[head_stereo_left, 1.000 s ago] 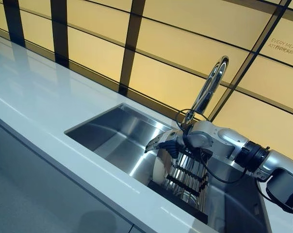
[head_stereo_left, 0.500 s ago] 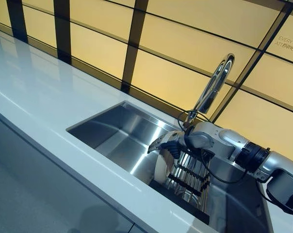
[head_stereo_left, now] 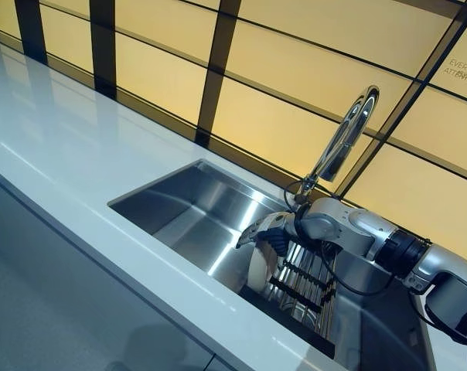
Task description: Take plates into dishwasher
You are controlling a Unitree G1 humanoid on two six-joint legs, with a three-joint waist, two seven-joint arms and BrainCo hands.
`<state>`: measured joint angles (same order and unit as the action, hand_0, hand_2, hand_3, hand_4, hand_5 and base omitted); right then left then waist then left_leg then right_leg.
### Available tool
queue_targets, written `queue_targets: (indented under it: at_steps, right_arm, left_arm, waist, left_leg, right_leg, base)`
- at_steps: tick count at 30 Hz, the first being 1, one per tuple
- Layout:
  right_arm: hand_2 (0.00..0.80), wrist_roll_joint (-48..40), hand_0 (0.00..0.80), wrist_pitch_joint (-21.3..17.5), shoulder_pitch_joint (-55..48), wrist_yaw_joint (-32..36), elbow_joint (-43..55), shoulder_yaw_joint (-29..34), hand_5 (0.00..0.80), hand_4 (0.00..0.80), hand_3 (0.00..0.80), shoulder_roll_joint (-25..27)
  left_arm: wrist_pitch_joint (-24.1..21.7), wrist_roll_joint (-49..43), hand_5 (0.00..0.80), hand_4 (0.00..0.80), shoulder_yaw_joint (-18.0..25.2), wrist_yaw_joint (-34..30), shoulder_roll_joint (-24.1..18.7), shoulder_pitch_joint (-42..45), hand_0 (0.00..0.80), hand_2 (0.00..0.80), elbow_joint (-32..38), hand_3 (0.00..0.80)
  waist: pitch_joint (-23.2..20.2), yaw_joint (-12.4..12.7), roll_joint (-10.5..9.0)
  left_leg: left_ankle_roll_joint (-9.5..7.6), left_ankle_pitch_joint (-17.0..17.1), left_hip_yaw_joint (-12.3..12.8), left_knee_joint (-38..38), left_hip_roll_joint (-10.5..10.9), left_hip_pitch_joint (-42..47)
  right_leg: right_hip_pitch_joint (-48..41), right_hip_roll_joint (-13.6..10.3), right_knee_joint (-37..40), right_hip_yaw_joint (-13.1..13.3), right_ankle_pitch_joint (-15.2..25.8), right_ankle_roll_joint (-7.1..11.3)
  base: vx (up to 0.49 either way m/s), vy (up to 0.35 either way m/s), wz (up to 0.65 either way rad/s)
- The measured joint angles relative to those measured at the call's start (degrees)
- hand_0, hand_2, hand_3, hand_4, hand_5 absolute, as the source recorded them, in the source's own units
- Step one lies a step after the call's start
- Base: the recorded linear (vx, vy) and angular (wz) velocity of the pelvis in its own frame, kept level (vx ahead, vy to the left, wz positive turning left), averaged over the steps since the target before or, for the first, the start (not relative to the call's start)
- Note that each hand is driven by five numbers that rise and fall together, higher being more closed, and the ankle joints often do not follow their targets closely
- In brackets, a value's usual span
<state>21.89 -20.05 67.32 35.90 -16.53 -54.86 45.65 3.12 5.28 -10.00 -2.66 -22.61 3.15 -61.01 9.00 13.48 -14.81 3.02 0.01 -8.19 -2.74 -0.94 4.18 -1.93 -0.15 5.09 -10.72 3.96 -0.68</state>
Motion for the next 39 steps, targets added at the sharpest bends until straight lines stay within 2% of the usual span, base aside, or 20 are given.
queue_targets:
  at_steps: [1,5,11,12,16,20,21,23,24,39]
  right_arm:
    - [0.110,0.00,0.110,0.00,0.00,0.00,0.00,0.00,0.110,0.110,0.110,0.00]
    - [0.223,0.00,0.223,0.00,-0.06,0.00,-0.26,0.00,0.223,0.223,0.223,0.00]
    - [0.270,0.01,0.270,-0.01,-0.13,-0.01,-0.27,0.01,0.270,0.270,0.270,0.00]
    - [0.408,0.02,0.408,-0.01,-0.20,-0.02,-0.27,0.02,0.408,0.408,0.408,0.00]
    - [0.424,0.20,0.424,-0.09,-0.28,0.09,-0.21,0.02,0.424,0.424,0.424,0.00]
    - [0.483,0.87,0.483,-0.62,-0.28,0.23,-0.26,0.02,0.483,0.483,0.483,0.08]
    - [0.618,1.15,0.618,-0.96,-0.28,0.55,-0.27,0.04,0.618,0.618,0.618,0.22]
    - [0.703,1.08,0.703,-1.11,-0.39,0.92,-0.28,0.03,0.703,0.703,0.703,0.27]
    - [0.791,1.12,0.791,-1.10,-0.76,1.00,-0.39,0.03,0.791,0.791,0.791,0.27]
    - [0.800,1.12,0.800,-1.11,-2.34,0.86,-0.42,0.08,0.800,0.800,0.800,0.26]
  left_arm:
    - [0.00,0.00,0.000,0.000,-0.01,0.00,0.00,0.00,0.000,0.000,0.00,0.000]
    - [0.00,-0.01,0.000,0.000,0.00,-0.01,-0.02,0.02,0.000,0.000,0.01,0.000]
    - [0.00,-0.02,0.000,0.000,0.00,-0.02,-0.02,0.02,0.000,0.000,0.02,0.000]
    - [0.01,-0.02,0.000,0.000,0.00,-0.02,-0.02,0.02,0.000,0.000,0.05,0.000]
    - [0.02,-0.01,0.000,0.000,0.00,-0.02,-0.02,0.01,0.000,0.000,0.05,0.000]
    - [0.01,-0.02,0.000,0.000,0.00,-0.02,-0.02,0.04,0.000,0.000,0.05,0.000]
    - [0.01,-0.03,0.000,0.000,0.01,-0.02,-0.03,0.05,0.000,0.000,0.05,0.000]
    - [0.01,-0.03,0.000,0.000,0.01,-0.03,-0.06,0.04,0.000,0.000,0.04,0.000]
    - [0.01,-0.02,0.000,0.000,0.00,-0.03,-0.05,0.02,0.000,0.000,0.05,0.000]
    - [0.01,-0.03,0.000,0.000,0.05,-0.03,-0.09,0.00,0.000,0.000,0.31,0.000]
  waist:
    - [0.00,0.00,0.00]
    - [0.02,0.00,0.02]
    - [0.07,-0.01,0.08]
    - [0.08,0.00,0.08]
    - [0.09,-0.03,0.08]
    - [0.09,-0.05,0.08]
    - [0.09,-0.04,0.08]
    - [0.09,-0.04,0.08]
    - [0.09,-0.04,0.08]
    - [0.92,-0.02,0.17]
  left_leg:
    - [0.00,0.00,0.00,0.00,0.00,0.00]
    - [0.00,0.00,0.00,0.00,0.01,-0.04]
    - [0.00,0.00,0.00,0.00,0.01,-0.05]
    - [0.00,0.00,-0.01,0.00,0.01,-0.05]
    - [0.00,0.00,-0.01,0.00,0.00,-0.04]
    - [0.00,0.00,-0.01,0.00,0.00,-0.04]
    - [0.01,-0.01,0.00,0.01,-0.01,-0.04]
    - [0.01,-0.01,0.00,0.02,-0.01,-0.04]
    - [0.01,-0.01,0.00,0.03,-0.02,-0.07]
    - [0.00,0.00,-0.05,0.08,0.01,-0.09]
  right_leg:
    - [0.00,0.00,0.00,0.00,0.00,0.00]
    - [0.03,-0.01,0.00,-0.01,0.00,0.00]
    - [0.04,-0.01,0.00,-0.01,0.00,0.00]
    - [0.04,-0.01,0.00,-0.01,0.00,0.00]
    - [0.04,0.00,0.00,-0.02,0.00,0.00]
    - [0.03,0.00,0.00,-0.02,0.00,0.00]
    - [0.02,0.00,0.00,-0.02,0.00,0.00]
    - [0.02,0.01,0.00,-0.03,0.00,0.00]
    - [0.04,0.01,0.00,-0.03,0.00,0.00]
    - [0.03,0.01,-0.01,-0.10,0.00,0.00]
  base:
    - [0.000,0.000,0.00]
    - [0.000,0.000,0.00]
    - [0.000,0.000,0.00]
    - [0.000,0.000,0.00]
    - [0.000,0.000,0.00]
    - [0.000,0.000,0.00]
    - [0.000,0.000,0.00]
    - [0.000,0.000,0.00]
    - [0.000,0.000,0.00]
    - [0.000,0.000,0.00]
